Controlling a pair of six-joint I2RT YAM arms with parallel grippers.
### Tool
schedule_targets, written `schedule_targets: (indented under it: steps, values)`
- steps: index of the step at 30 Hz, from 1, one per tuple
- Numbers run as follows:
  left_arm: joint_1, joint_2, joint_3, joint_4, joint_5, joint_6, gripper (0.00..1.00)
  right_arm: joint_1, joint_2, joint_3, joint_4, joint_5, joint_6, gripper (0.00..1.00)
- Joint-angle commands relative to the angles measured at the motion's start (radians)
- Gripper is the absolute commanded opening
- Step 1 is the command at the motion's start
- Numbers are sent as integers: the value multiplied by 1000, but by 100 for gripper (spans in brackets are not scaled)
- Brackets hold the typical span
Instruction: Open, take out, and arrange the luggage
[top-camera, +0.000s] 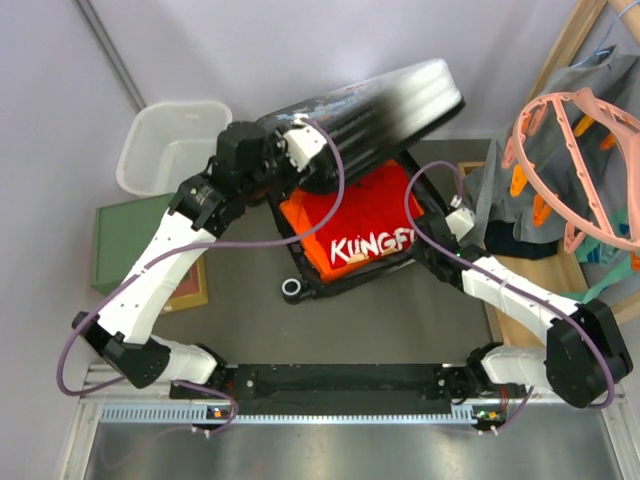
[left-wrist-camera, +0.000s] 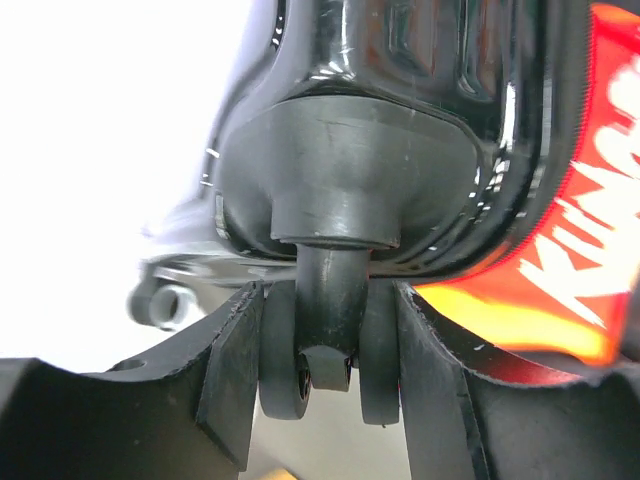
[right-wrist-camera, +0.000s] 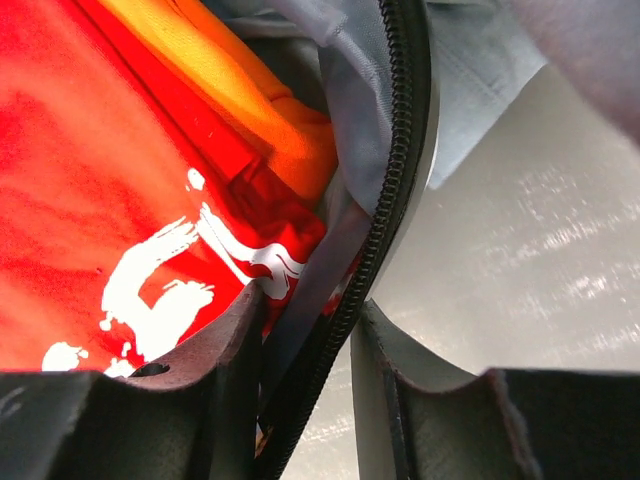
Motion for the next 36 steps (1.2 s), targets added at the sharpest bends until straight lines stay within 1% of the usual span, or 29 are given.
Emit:
schedule_targets:
  steps: [1, 3, 7, 10, 12, 16, 17, 18, 22, 27, 28, 30, 33, 34, 36]
  values:
    - [88, 132, 40, 386, -156, 82, 0, 93, -82, -13, -43, -3, -110, 0]
    - [99, 200, 69, 434, -160, 82, 0, 108, -76, -25, -49, 9, -85, 0]
    - [120, 320, 198, 472, -151, 106, 0, 150, -90, -83, -29, 37, -1, 0]
    - [154, 409, 278, 516, -139, 126, 0, 194, -84, -97, -17, 60, 45, 0]
    - [188, 480, 351, 543, -107, 141, 0, 233, -59, -102, -5, 80, 66, 0]
    - [224, 593, 445, 613, -85, 191, 0, 250, 23, -97, 57, 54, 111, 0]
    - [234, 615, 453, 634, -85, 201, 0, 250, 48, -85, 75, 42, 111, 0]
    - [240, 644, 467, 674, -87, 223, 0, 251, 106, -68, 77, 38, 111, 0]
    - [287, 708, 507, 768, -87, 217, 0, 260, 240, 28, 86, 5, 116, 0]
    - [326, 777, 548, 891, -125, 209, 0, 262, 318, 58, 155, -64, 120, 0]
    - [333, 797, 547, 941, -140, 201, 0, 268, 324, 62, 156, -66, 119, 0]
    - [336, 816, 544, 990, -179, 189, 0, 280, 323, 82, 144, -49, 97, 0]
    - [336, 854, 545, 1035, -212, 191, 20, 308, 304, 111, 111, -5, 51, 0]
    - [336, 862, 545, 1038, -220, 188, 33, 322, 294, 116, 104, 15, 38, 2]
    - [336, 870, 539, 1038, -246, 178, 49, 335, 257, 121, 100, 34, -14, 19]
